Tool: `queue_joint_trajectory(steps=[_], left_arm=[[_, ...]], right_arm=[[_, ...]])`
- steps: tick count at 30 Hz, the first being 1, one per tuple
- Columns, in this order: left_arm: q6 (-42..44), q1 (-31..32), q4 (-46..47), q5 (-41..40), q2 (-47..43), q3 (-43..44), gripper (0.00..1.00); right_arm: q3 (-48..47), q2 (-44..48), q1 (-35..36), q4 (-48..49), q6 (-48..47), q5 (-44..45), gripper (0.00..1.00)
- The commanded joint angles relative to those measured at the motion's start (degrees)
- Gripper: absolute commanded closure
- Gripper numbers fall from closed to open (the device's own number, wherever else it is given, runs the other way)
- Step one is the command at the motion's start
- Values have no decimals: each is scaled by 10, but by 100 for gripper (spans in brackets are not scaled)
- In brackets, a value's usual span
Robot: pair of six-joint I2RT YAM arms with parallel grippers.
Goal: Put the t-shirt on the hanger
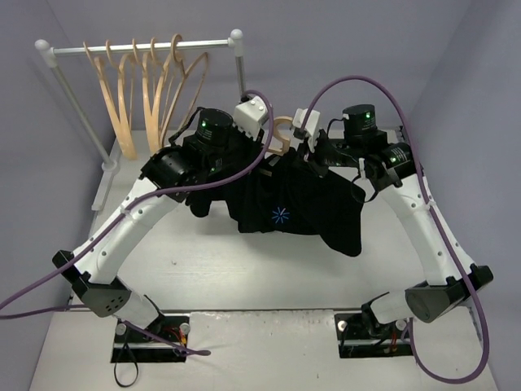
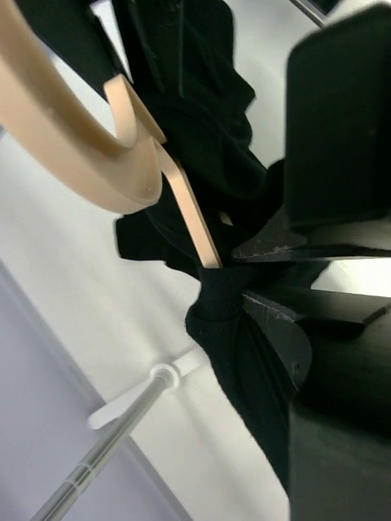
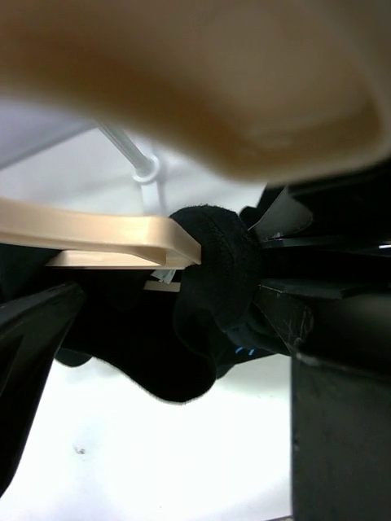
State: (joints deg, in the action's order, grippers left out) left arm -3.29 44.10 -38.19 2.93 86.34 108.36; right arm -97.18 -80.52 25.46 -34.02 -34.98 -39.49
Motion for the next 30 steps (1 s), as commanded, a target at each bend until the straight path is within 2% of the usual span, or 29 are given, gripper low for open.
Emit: queue_joint_trajectory(steps=[1,4,10,12,15,23,30], left_arm=[[47,-12,41,-12,-57,5,74],[81,-47,33,41,-68,8,65],[148,-156,15,212,-80,18,59],[182,-193,-15,291,-69,33,59],[256,-215,-89,387,-42,66,57],[297,-216,-151,498,4,85,56],[337,-211,-153,483,3,43,56]], right_arm=[[13,39,-10,53,-21,-45,100],[20,38,-25,52,-29,-70,100],[28,36,-32,51,-46,-94,100],[31,37,-32,51,-51,-107,100],[35,39,-32,51,-58,-115,100],[49,42,-32,50,-67,-126,100],[52,38,-32,50,-68,-142,100]])
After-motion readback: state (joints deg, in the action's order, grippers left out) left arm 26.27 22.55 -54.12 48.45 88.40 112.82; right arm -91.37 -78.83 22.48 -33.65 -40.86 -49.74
